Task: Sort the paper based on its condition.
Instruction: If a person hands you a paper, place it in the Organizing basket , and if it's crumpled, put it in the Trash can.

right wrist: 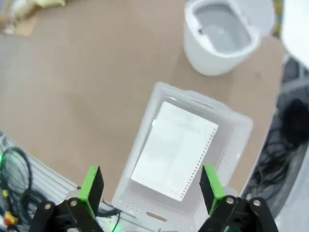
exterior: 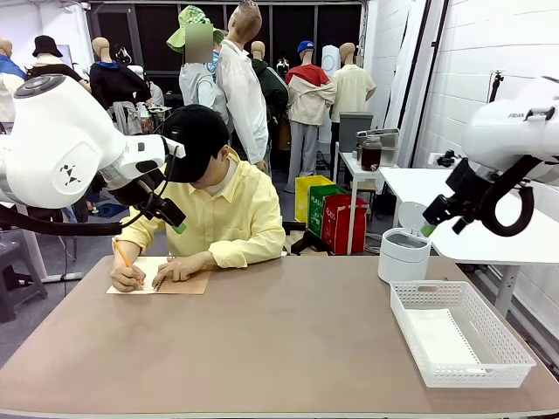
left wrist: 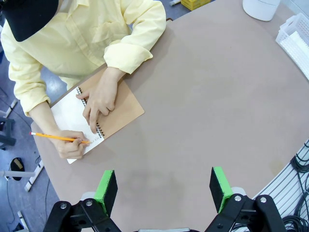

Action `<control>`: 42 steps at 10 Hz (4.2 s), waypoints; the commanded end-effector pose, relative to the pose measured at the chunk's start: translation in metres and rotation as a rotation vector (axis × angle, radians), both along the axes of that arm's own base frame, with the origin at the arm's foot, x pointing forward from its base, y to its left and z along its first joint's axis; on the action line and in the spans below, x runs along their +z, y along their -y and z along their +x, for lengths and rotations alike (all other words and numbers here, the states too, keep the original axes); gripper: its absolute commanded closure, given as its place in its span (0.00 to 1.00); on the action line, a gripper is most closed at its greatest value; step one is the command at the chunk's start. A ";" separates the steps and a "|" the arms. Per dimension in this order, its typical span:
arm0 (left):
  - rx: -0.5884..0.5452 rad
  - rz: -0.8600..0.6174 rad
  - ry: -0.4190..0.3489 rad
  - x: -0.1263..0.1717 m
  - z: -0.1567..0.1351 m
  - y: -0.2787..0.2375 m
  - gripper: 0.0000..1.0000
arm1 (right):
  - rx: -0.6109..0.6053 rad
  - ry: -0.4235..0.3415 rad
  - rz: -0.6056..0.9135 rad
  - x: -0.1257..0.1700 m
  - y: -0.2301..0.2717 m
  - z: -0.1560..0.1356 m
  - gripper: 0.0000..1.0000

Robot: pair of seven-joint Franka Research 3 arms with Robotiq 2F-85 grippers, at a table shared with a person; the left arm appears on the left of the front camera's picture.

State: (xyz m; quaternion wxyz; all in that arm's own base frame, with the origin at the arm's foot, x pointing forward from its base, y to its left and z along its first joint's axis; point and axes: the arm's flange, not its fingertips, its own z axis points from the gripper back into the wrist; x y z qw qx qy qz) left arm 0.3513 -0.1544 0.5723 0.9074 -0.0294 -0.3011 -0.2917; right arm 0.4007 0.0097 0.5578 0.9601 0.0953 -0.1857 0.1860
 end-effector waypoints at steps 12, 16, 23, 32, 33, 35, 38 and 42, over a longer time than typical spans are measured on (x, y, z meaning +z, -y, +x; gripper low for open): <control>0.000 0.000 0.001 0.001 0.000 -0.001 0.00 | 0.426 0.368 0.160 0.012 -0.062 -0.054 0.00; 0.000 0.000 0.001 0.001 0.000 -0.001 0.00 | 0.479 0.384 0.165 0.019 -0.069 -0.051 0.00; 0.000 0.000 0.001 0.001 0.000 -0.001 0.00 | 0.452 0.360 0.131 0.020 -0.072 -0.059 0.00; 0.000 0.000 0.001 0.001 0.000 -0.001 0.00 | 0.452 0.360 0.131 0.020 -0.072 -0.059 0.00; 0.000 0.000 0.001 0.001 0.000 -0.001 0.00 | 0.452 0.360 0.131 0.020 -0.072 -0.059 0.00; 0.000 0.000 0.001 0.001 0.000 -0.001 0.00 | 0.452 0.360 0.131 0.020 -0.072 -0.059 0.00; 0.000 0.000 0.001 0.001 0.000 -0.001 0.00 | 0.452 0.360 0.131 0.020 -0.072 -0.059 0.00; 0.000 0.000 0.001 0.001 0.000 -0.001 0.00 | 0.452 0.360 0.131 0.020 -0.072 -0.059 0.00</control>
